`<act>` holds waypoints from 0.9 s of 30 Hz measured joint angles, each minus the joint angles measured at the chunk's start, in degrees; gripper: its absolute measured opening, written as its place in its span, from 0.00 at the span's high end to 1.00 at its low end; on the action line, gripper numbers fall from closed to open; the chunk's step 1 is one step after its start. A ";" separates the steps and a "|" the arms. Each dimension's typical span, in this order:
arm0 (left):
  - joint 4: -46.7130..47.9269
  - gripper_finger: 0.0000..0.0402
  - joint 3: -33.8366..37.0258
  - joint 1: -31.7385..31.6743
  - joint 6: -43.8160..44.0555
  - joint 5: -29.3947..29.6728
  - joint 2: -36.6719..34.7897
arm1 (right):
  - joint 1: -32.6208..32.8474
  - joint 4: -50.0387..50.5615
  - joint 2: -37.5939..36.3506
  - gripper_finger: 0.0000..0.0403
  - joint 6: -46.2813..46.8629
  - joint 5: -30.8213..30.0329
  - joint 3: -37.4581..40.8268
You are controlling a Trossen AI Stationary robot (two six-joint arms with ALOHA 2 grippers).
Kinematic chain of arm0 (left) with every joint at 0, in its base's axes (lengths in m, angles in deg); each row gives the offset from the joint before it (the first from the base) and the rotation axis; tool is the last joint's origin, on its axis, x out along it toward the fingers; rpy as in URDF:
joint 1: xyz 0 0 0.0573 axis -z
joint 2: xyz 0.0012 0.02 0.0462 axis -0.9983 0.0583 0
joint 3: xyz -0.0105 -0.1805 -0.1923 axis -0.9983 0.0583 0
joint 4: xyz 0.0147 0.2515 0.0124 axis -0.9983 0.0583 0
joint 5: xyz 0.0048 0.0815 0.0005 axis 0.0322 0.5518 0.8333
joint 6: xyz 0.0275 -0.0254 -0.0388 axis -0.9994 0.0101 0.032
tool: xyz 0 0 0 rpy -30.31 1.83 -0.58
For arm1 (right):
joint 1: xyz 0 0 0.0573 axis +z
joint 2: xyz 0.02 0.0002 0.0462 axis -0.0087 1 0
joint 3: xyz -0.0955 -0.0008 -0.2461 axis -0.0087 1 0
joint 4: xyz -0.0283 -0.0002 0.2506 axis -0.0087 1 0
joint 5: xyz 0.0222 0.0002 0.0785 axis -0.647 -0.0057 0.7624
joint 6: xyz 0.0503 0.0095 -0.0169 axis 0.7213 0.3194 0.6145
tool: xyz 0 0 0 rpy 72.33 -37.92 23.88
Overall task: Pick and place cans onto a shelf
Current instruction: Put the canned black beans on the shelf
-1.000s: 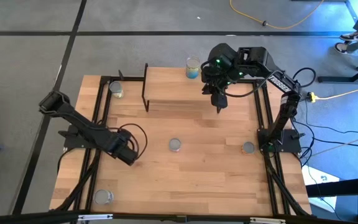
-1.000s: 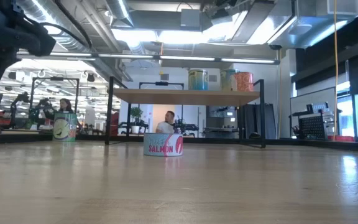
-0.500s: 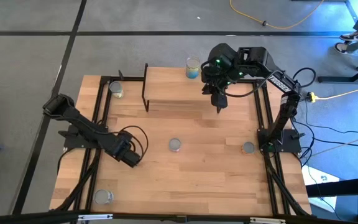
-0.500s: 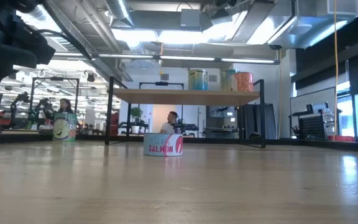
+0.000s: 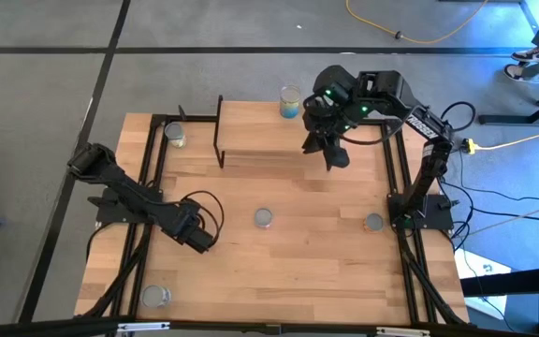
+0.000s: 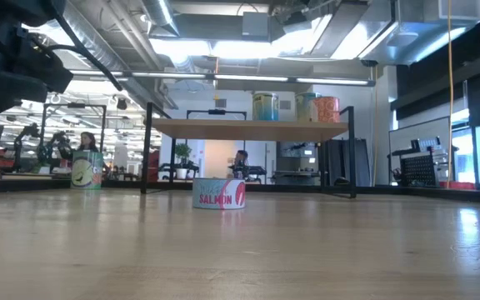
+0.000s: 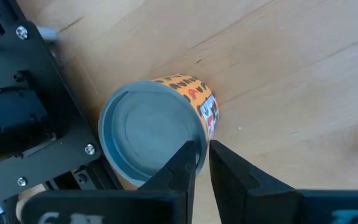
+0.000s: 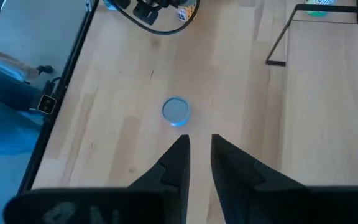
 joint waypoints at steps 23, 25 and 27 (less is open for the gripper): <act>3.89 1.00 -10.58 -2.42 -17.02 -2.52 -0.09 | 0.00 0.07 0.00 0.83 -0.58 0.17 0.00; 6.93 1.00 -14.66 -3.57 -20.94 -1.84 -0.09 | 0.00 0.52 0.00 0.83 -0.58 0.15 0.00; 9.80 1.00 -19.16 -4.85 -24.86 -0.21 -0.09 | 0.00 0.78 0.00 0.83 -0.58 0.37 0.00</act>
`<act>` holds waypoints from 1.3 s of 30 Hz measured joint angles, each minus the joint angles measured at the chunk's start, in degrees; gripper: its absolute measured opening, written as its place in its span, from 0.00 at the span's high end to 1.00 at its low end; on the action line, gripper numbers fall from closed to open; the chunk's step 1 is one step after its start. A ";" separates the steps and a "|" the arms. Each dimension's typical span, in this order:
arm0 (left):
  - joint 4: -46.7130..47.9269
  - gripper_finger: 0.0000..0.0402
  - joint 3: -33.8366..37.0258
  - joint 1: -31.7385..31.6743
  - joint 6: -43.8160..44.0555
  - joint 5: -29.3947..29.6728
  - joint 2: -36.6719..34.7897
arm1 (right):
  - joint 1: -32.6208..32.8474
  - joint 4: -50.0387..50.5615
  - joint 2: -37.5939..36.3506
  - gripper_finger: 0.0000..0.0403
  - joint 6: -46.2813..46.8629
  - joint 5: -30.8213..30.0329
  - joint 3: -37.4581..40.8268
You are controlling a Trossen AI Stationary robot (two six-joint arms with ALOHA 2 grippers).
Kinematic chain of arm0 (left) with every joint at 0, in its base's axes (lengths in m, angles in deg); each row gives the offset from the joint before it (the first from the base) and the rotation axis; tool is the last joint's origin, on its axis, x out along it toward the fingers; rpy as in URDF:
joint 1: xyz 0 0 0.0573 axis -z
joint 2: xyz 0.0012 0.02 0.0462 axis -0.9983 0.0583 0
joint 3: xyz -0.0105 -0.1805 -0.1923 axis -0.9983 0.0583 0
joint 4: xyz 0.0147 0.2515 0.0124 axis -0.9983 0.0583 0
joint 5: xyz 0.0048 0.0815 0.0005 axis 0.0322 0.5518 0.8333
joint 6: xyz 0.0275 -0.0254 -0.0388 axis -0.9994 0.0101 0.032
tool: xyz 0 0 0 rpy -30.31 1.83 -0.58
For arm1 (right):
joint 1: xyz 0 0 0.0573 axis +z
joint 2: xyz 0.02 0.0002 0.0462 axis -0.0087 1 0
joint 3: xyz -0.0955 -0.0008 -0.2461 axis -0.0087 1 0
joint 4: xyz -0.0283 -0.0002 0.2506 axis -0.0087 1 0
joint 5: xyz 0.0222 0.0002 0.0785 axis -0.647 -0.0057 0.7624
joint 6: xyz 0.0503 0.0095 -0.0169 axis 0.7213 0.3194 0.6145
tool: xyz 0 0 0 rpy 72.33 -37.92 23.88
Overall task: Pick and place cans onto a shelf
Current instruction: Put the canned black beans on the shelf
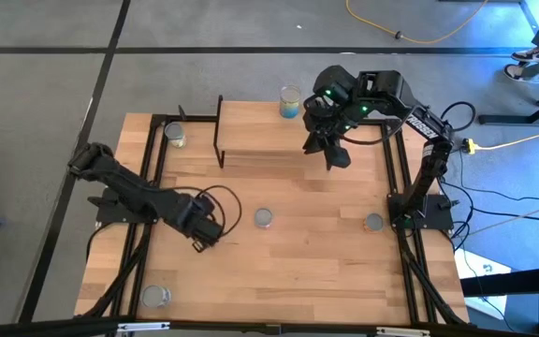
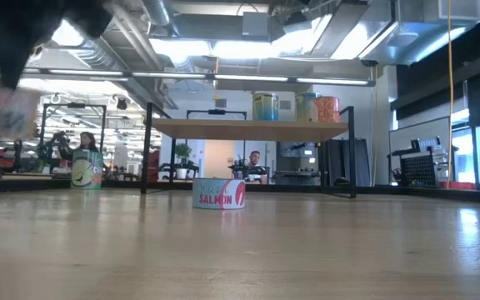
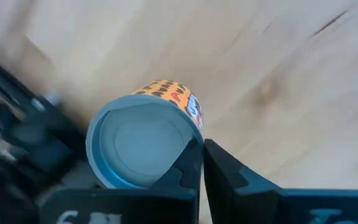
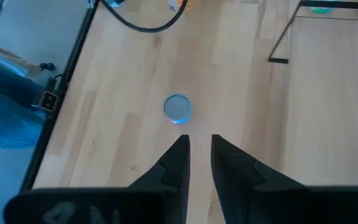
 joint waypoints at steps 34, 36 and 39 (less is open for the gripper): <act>9.82 1.00 -65.27 -38.48 -91.51 2.13 26.36 | -1.62 -1.59 0.00 0.83 1.54 -4.33 0.00; 7.38 1.00 -63.93 -39.78 -94.15 0.59 26.97 | -2.47 -1.56 -0.02 0.83 1.30 -4.33 0.00; 5.58 1.00 -63.63 -41.71 -97.91 -1.97 28.79 | -3.97 -1.42 -0.40 0.83 0.87 -4.33 0.00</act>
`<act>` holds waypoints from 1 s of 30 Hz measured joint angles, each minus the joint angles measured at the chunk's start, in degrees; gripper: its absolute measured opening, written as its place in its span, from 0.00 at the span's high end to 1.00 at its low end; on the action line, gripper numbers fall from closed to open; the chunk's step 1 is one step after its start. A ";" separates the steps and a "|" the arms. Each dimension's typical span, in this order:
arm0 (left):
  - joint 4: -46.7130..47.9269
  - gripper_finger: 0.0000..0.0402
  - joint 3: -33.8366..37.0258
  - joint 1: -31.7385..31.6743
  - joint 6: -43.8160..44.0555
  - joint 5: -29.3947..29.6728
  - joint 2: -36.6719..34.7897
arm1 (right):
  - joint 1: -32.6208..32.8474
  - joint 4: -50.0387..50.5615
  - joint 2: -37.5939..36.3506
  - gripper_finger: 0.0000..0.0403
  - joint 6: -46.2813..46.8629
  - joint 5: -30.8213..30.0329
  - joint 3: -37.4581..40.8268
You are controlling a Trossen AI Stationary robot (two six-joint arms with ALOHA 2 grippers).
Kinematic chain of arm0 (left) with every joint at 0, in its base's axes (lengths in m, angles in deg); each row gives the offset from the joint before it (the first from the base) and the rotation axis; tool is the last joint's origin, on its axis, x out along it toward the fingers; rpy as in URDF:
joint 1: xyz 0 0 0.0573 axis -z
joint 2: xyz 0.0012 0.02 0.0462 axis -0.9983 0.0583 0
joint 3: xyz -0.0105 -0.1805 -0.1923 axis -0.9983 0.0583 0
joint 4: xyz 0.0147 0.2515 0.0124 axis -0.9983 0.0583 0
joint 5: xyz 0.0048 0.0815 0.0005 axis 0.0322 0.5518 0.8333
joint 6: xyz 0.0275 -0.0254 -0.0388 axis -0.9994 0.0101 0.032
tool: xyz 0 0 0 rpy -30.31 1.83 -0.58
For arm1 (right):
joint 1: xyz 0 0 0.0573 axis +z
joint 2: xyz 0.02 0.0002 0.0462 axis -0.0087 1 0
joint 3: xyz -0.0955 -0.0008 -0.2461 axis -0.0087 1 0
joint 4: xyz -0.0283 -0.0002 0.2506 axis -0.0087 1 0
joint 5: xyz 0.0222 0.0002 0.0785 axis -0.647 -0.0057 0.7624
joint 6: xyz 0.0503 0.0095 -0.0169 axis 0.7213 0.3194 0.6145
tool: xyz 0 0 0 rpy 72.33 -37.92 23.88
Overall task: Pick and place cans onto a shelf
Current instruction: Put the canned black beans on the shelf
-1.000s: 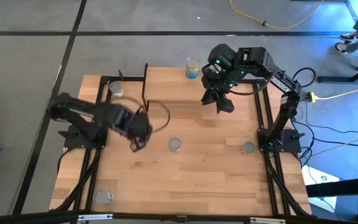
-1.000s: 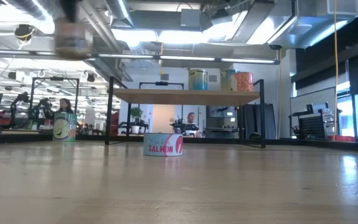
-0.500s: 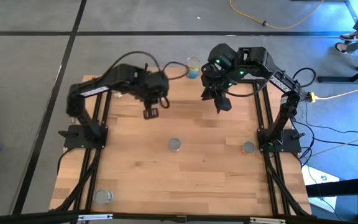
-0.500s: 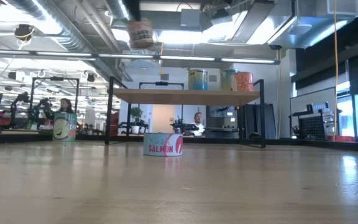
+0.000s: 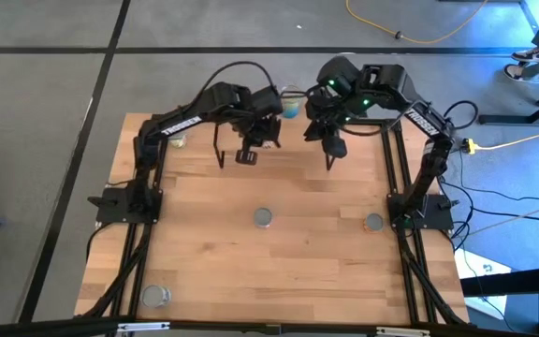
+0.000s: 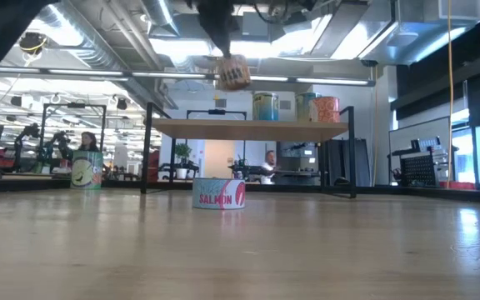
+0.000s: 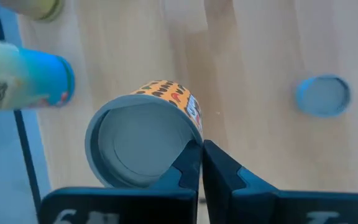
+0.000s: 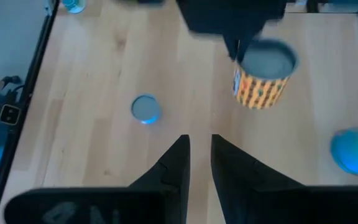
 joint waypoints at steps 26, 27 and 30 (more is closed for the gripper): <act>-9.10 0.97 0.09 -5.81 -5.95 0.79 8.83 | -3.39 0.10 -1.09 0.83 -0.64 -0.02 -0.02; -9.42 0.97 0.09 -5.77 -5.76 1.15 8.80 | -3.39 0.10 -1.09 0.83 -0.64 -0.02 -0.02; -9.42 0.96 0.09 -5.61 -5.73 0.96 8.73 | -3.39 0.10 -1.09 0.83 -0.64 -0.02 -0.02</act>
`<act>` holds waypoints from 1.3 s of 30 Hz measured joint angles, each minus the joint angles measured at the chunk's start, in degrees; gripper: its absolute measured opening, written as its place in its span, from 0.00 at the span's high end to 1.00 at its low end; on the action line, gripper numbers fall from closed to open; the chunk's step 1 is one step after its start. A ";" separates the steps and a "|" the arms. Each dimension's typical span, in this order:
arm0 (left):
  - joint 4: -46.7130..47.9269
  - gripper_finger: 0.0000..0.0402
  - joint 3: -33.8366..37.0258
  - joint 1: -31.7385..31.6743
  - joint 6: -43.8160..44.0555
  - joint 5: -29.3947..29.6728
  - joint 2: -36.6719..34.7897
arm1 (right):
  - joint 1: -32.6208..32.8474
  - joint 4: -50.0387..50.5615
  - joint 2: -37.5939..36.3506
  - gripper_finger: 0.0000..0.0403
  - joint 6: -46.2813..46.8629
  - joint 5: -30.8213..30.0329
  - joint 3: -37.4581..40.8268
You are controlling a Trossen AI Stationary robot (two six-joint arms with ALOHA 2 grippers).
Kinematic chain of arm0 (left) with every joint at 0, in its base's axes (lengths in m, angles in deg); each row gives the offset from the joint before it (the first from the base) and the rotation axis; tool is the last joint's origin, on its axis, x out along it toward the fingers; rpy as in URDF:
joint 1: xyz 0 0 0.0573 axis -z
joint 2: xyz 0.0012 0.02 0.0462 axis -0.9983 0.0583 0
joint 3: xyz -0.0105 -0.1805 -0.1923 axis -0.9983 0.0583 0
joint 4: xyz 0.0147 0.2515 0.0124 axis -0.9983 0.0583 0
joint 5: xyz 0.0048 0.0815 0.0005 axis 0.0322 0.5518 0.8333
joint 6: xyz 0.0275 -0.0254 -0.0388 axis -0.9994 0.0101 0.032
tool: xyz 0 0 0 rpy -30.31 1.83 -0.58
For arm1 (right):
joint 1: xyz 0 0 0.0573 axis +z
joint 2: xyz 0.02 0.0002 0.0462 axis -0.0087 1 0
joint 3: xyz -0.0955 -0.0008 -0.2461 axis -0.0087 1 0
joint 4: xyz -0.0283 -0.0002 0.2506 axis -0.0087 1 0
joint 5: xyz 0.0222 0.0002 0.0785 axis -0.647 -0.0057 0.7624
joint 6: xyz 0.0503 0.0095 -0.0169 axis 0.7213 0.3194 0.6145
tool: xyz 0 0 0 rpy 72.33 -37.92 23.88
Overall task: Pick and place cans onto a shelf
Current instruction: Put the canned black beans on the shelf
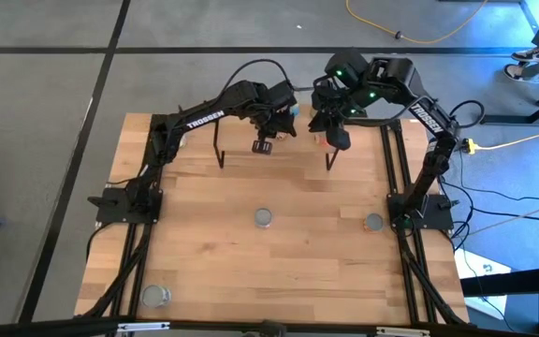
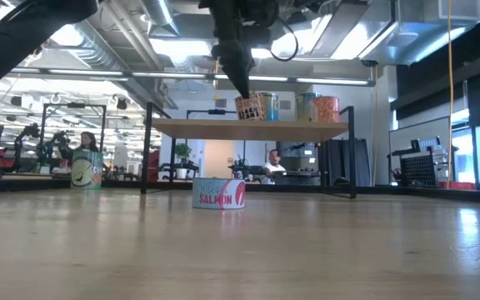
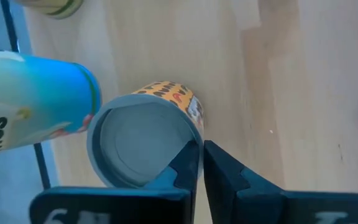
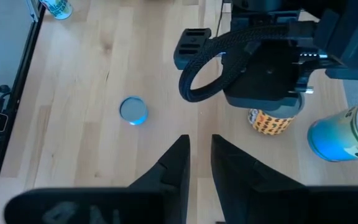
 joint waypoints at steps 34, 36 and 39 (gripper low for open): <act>-0.70 0.92 0.00 0.39 -0.34 -1.28 -0.07 | 0.00 0.00 0.00 0.83 0.18 0.00 0.04; -0.70 0.92 0.00 0.41 -0.22 -0.65 -0.07 | 0.00 0.00 0.00 0.83 0.18 0.00 0.04; -0.69 0.92 -0.01 0.70 2.32 2.38 -0.07 | 0.00 0.00 0.00 0.83 0.18 0.00 0.04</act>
